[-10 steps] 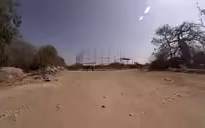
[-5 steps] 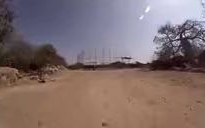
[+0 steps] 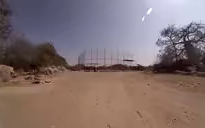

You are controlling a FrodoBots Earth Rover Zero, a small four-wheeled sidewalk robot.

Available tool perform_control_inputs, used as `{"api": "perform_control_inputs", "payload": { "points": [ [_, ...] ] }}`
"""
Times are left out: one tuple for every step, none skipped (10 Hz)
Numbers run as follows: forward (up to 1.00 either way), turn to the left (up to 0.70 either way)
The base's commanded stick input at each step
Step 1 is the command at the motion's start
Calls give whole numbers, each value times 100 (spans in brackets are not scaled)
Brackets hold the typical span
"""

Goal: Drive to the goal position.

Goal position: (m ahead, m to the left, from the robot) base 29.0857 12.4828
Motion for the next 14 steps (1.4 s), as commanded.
{"api": "perform_control_inputs", "payload": {
  "points": [
    [100, 2],
    [100, 2],
    [100, 2],
    [100, 2],
    [100, 2],
    [100, 2],
    [100, 2],
    [100, 2],
    [100, 2],
    [100, 2],
    [100, 2],
    [100, 2],
    [100, 2],
    [100, 2]
  ]
}}
